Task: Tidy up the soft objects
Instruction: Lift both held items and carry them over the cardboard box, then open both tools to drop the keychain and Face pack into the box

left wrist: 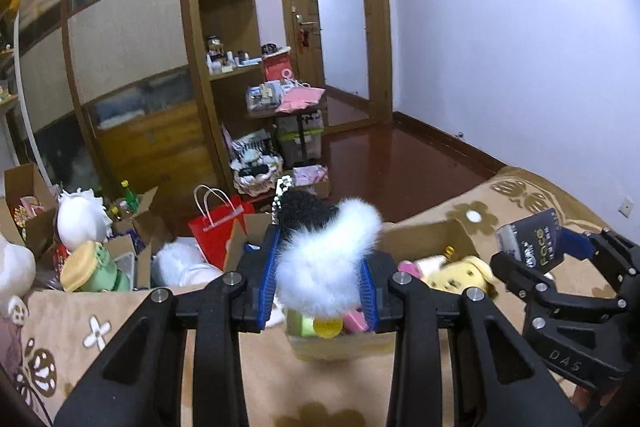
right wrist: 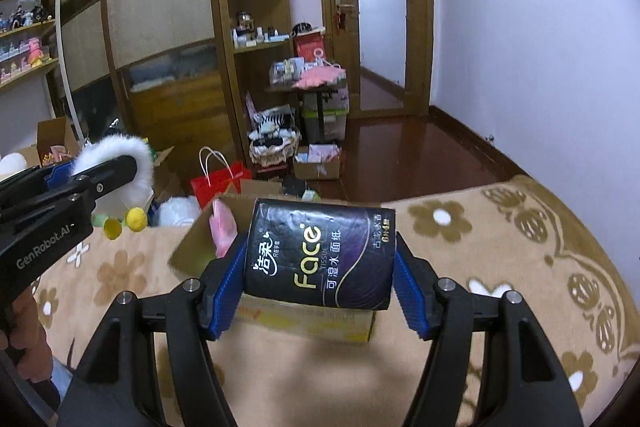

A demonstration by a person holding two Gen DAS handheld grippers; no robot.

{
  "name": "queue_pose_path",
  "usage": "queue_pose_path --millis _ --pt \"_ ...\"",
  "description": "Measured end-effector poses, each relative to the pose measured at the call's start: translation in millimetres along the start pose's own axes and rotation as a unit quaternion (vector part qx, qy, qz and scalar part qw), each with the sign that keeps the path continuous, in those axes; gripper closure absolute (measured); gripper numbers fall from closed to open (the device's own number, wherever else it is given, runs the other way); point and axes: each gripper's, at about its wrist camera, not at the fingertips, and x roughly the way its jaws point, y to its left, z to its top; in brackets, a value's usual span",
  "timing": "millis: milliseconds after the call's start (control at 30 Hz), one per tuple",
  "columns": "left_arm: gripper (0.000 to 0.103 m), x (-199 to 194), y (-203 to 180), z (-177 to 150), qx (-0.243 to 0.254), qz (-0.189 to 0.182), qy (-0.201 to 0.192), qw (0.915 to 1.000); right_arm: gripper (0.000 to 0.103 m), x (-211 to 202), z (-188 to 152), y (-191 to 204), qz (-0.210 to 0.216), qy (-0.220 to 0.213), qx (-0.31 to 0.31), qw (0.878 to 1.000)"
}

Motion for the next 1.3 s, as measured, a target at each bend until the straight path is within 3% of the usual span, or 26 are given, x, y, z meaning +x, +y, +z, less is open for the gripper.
queue_pose_path --millis 167,367,833,1167,1233,1300 --pt "0.07 19.8 12.5 9.3 -0.021 0.008 0.005 0.9997 0.033 17.0 16.9 5.0 0.004 -0.01 -0.012 1.0" --pt "0.07 47.7 12.0 7.7 -0.009 0.011 0.021 0.9997 0.033 36.3 22.3 9.3 0.013 -0.013 -0.031 0.999" --pt "0.069 111.7 3.3 -37.1 0.003 -0.017 0.111 0.9937 0.033 96.6 -13.2 1.3 0.042 0.049 -0.024 0.998" --pt "0.068 126.1 -6.3 -51.8 0.008 -0.033 0.138 0.9899 0.031 111.5 -25.2 -5.1 0.059 0.071 -0.002 0.996" --pt "0.06 126.1 -6.3 -52.6 0.006 -0.029 0.139 0.9898 0.029 111.8 -24.0 -7.4 0.06 0.07 0.003 0.996" --pt "0.042 124.1 -4.6 -52.2 0.002 -0.023 0.136 0.9905 0.029 110.0 -23.4 -9.9 0.062 0.07 0.013 0.996"
